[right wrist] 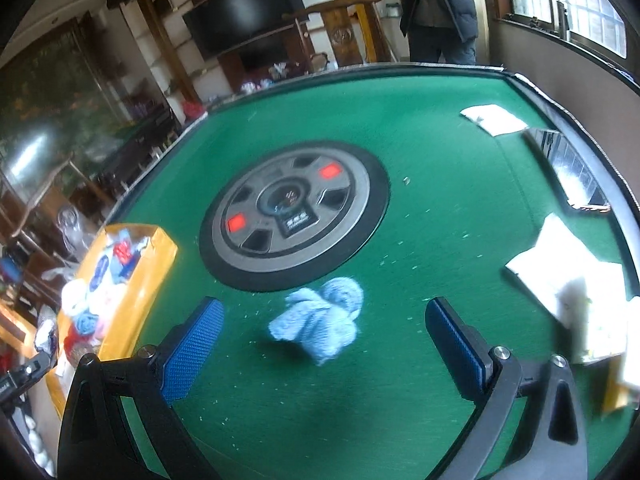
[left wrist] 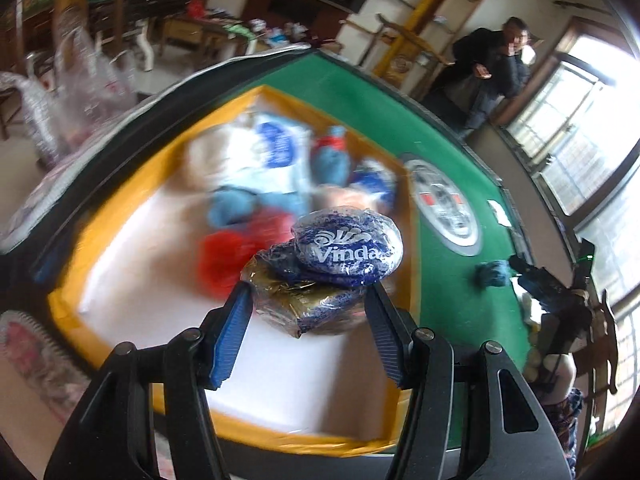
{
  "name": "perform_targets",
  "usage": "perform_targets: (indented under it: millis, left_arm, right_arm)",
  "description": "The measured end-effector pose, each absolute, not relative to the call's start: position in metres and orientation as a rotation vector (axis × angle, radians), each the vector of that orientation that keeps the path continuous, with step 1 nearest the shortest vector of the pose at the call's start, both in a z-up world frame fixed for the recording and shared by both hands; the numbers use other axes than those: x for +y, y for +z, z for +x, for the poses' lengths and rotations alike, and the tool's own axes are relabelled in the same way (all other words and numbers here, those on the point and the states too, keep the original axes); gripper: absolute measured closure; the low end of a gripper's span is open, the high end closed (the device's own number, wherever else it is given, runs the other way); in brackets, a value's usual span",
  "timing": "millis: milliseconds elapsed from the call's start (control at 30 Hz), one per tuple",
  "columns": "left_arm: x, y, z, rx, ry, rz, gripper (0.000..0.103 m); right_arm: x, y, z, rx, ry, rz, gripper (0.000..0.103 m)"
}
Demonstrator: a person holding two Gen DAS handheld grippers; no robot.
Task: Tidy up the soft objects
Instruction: 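Lower the Vinda pack into the box with the left tool while the right tool reaches the light blue cloth, then grasp the light blue cloth with the right tool and carry it over the box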
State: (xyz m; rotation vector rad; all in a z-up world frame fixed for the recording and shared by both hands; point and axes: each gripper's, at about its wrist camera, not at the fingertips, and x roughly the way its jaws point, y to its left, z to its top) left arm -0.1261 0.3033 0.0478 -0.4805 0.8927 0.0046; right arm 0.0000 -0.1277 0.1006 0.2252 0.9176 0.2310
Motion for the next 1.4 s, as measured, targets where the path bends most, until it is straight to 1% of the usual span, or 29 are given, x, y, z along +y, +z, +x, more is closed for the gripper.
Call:
perform_targets:
  millis: [133,200,300,400,467,500,567,633,667,700,733,767,867,933,1000,1033,1067,1233,1300,1333,1367,1400]
  left_arm:
    - [0.314,0.032,-0.132,0.969,0.033,-0.442,0.046]
    - [0.307,0.026,-0.134,1.018,0.024,-0.387,0.046]
    - [0.294,0.025,-0.134,1.038,0.036,-0.276,0.045]
    - [0.285,0.024,-0.131,1.073,0.038,-0.231,0.043]
    - [0.281,0.026,-0.130,1.085,0.046,-0.200,0.043]
    - [0.281,0.028,-0.132,1.084,0.046,-0.191,0.043]
    - [0.283,0.033,-0.135,1.075,0.039,-0.190,0.043]
    - [0.288,0.041,-0.140,1.062,0.032,-0.199,0.043]
    - [0.293,0.043,-0.141,1.056,0.028,-0.206,0.043]
    - [0.298,0.046,-0.142,1.049,0.022,-0.218,0.042]
    - [0.304,0.048,-0.143,1.043,0.015,-0.236,0.041]
    - [0.309,0.049,-0.144,1.036,0.011,-0.258,0.041]
    - [0.321,0.048,-0.144,1.022,0.007,-0.334,0.041]
    - [0.329,0.049,-0.145,0.992,-0.005,-0.407,0.041]
    - [0.332,0.052,-0.143,0.957,-0.013,-0.454,0.041]
    - [0.331,0.054,-0.140,0.940,-0.016,-0.464,0.039]
    - [0.330,0.056,-0.137,0.929,-0.015,-0.464,0.037]
    - [0.299,0.048,-0.107,0.932,-0.047,-0.391,0.037]
    - [0.286,0.035,-0.094,1.010,-0.013,-0.308,0.037]
    - [0.283,0.034,-0.094,1.018,-0.001,-0.277,0.034]
    - [0.280,0.034,-0.096,1.029,-0.010,-0.255,0.035]
    - [0.276,0.030,-0.099,1.078,-0.027,-0.218,0.035]
  right_arm:
    - [-0.114,0.095,0.002,0.943,0.228,0.201,0.004]
    - [-0.108,0.093,0.004,0.951,0.225,0.188,0.004]
    - [-0.099,0.093,0.008,0.960,0.219,0.166,0.004]
    - [-0.090,0.092,0.013,0.968,0.218,0.145,0.004]
    - [-0.083,0.090,0.015,0.975,0.216,0.118,0.005]
    - [-0.080,0.089,0.016,0.977,0.214,0.110,0.007]
    - [-0.077,0.088,0.017,0.982,0.215,0.096,0.033]
    - [-0.075,0.087,0.017,0.993,0.223,0.090,0.040]
    - [-0.074,0.088,0.017,0.990,0.221,0.082,0.047]
    - [-0.074,0.089,0.017,0.990,0.223,0.073,0.052]
    - [-0.074,0.091,0.016,0.991,0.225,0.072,0.060]
    - [-0.075,0.092,0.016,0.990,0.230,0.073,0.065]
    - [-0.075,0.096,0.014,0.999,0.255,0.070,0.066]
    - [-0.074,0.097,0.013,1.006,0.260,0.060,0.065]
    - [-0.077,0.097,0.014,1.005,0.244,0.082,0.051]
    - [-0.080,0.096,0.016,1.007,0.235,0.105,0.038]
    - [-0.082,0.095,0.017,1.008,0.226,0.129,0.034]
    - [-0.076,0.087,0.023,1.026,0.198,0.173,0.034]
    - [-0.071,0.083,0.026,1.037,0.201,0.179,0.034]
    - [-0.070,0.081,0.027,1.043,0.208,0.183,0.034]
    - [-0.067,0.078,0.029,1.057,0.219,0.186,0.039]
    - [-0.067,0.077,0.030,1.064,0.220,0.188,0.046]
